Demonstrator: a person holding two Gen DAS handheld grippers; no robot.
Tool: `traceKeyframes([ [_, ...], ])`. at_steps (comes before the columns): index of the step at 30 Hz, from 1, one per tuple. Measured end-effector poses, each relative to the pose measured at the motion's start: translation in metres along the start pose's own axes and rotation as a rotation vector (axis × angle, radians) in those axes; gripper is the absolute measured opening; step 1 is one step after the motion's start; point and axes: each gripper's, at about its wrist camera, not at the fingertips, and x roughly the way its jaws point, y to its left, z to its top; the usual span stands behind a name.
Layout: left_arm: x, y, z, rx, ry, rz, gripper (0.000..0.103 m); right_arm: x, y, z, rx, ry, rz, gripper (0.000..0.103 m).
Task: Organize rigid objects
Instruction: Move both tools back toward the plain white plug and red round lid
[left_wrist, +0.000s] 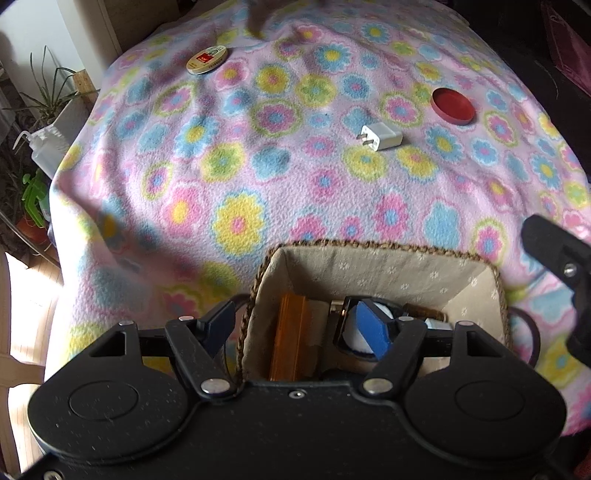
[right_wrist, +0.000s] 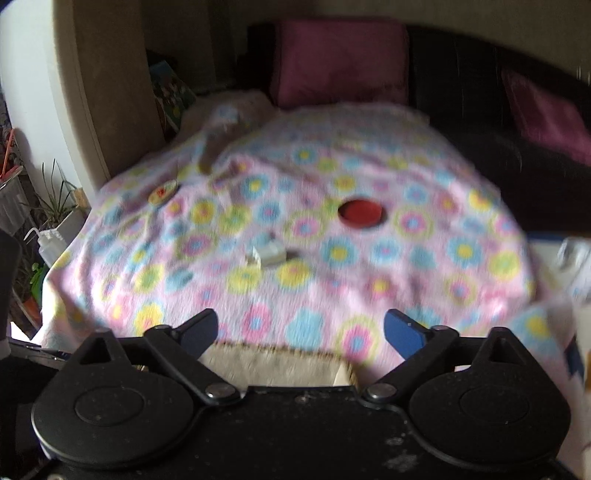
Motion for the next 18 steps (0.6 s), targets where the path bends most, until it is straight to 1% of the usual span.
traceKeyframes([
  [2, 0.003, 0.000, 0.012, -0.013, 0.007, -0.011, 0.068, 0.000, -0.002, 0.010, -0.016, -0.070, -0.015, 0.103],
  [4, 0.006, -0.002, 0.023, -0.019, 0.006, -0.012, 0.068, 0.004, -0.005, 0.019, 0.000, -0.125, -0.042, 0.103],
  [5, 0.008, -0.004, 0.029, -0.019, 0.003, -0.010, 0.068, 0.007, -0.010, 0.023, 0.021, -0.140, -0.059, 0.103],
  [6, 0.010, -0.006, 0.034, -0.018, 0.001, -0.007, 0.068, 0.013, -0.014, 0.028, 0.045, -0.135, -0.070, 0.103],
  [7, 0.012, -0.007, 0.039, -0.017, -0.001, -0.005, 0.068, 0.020, -0.019, 0.032, 0.069, -0.116, -0.071, 0.103],
  [10, 0.020, -0.015, 0.058, -0.016, -0.005, -0.005, 0.068, 0.052, -0.032, 0.045, 0.135, 0.003, -0.047, 0.102],
  [11, 0.023, -0.018, 0.063, -0.017, -0.004, -0.006, 0.068, 0.062, -0.034, 0.048, 0.146, 0.028, -0.051, 0.102],
  [14, 0.035, -0.028, 0.082, -0.024, 0.002, -0.015, 0.069, 0.083, -0.040, 0.055, 0.139, 0.057, -0.085, 0.102],
  [16, 0.046, -0.036, 0.093, -0.032, 0.012, -0.020, 0.069, 0.094, -0.043, 0.058, 0.124, 0.067, -0.092, 0.101],
  [18, 0.058, -0.044, 0.105, -0.048, 0.026, -0.028, 0.069, 0.105, -0.046, 0.062, 0.117, 0.081, -0.104, 0.099],
])
